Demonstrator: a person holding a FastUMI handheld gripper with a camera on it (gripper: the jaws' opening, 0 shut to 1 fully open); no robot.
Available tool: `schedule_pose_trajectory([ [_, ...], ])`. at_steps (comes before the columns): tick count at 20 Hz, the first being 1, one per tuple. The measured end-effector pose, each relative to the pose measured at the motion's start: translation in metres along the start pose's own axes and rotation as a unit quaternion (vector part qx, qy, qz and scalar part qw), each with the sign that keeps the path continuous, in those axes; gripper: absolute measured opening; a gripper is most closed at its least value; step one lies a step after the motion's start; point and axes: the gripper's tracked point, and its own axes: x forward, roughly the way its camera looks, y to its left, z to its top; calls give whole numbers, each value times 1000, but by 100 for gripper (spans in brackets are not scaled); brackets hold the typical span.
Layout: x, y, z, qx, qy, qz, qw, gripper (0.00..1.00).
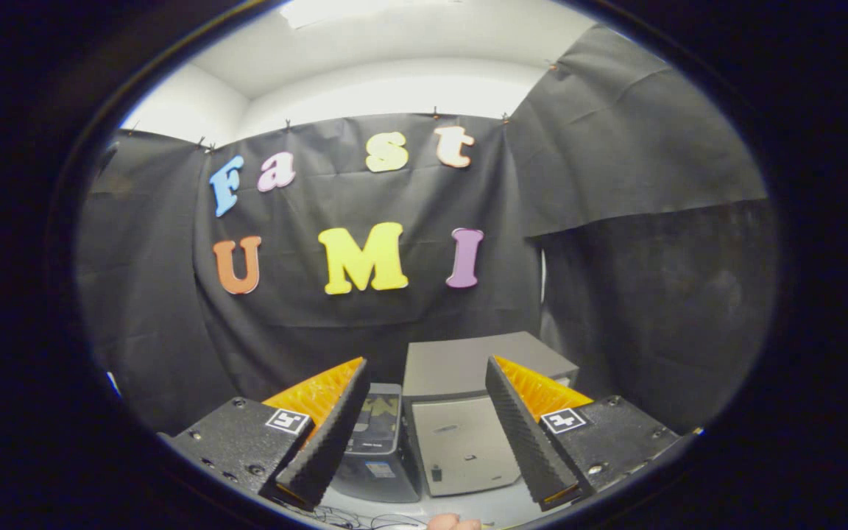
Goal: Put the clothes into the washing machine and then close the washing machine lid.
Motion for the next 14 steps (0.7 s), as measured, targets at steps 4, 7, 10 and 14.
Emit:
schedule_pose_trajectory([
  [4,-26,-34,-4,9,0,9,1000,99],
  [7,-36,-47,-7,2,-2,26,1000,99],
  [10,-46,-52,-10,-3,4,42,999,99],
  [14,-48,-56,-10,-16,2,49,999,99],
])
